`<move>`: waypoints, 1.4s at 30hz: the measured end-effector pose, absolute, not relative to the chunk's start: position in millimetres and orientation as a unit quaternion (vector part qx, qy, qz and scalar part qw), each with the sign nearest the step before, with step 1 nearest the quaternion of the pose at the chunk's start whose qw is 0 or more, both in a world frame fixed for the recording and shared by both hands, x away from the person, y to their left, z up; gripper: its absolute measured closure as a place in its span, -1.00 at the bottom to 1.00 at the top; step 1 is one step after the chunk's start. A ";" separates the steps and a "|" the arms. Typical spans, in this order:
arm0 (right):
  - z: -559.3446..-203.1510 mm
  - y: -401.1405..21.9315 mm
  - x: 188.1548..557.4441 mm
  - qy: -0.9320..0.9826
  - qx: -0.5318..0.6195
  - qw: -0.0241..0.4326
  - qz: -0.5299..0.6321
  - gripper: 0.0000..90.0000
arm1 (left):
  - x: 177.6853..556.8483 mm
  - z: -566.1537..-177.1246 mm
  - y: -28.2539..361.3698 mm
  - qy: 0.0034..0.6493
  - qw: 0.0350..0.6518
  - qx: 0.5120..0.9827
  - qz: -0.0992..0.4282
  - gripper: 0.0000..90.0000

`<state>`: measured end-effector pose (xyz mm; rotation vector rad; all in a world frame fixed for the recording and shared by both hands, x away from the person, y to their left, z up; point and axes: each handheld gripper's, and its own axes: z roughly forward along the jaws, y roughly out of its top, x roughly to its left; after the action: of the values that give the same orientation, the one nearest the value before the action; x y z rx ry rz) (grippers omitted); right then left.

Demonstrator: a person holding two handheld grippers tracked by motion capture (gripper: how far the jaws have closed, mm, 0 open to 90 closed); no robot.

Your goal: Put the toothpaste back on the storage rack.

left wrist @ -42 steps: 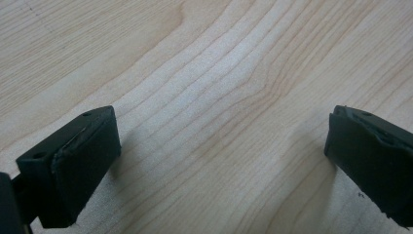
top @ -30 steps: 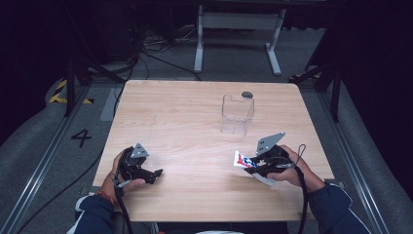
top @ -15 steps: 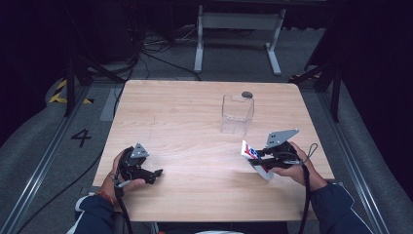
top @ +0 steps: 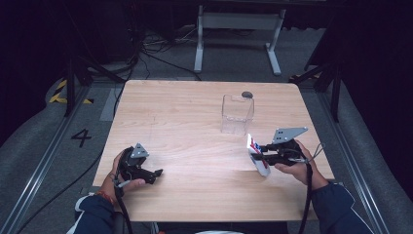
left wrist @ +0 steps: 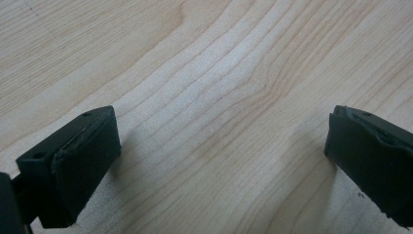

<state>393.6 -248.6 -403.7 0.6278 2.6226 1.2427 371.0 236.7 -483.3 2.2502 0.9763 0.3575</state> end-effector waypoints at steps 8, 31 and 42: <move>-395.2 -250.6 393.0 0.867 0.212 0.104 0.438 0.52 | 371.1 -483.3 236.7 0.372 0.325 0.858 0.136 -1.00; -364.2 -241.2 396.4 0.843 0.203 0.146 0.476 0.52 | 371.3 -483.5 236.8 0.371 0.327 0.859 0.134 -1.00; -340.9 -236.8 406.7 0.829 0.202 0.164 0.495 0.52 | 371.4 -483.6 236.7 0.371 0.327 0.858 0.135 -1.00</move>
<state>406.7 -236.8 -340.9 0.5771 2.3630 1.4096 371.4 236.7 -483.6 2.2478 0.9718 0.3533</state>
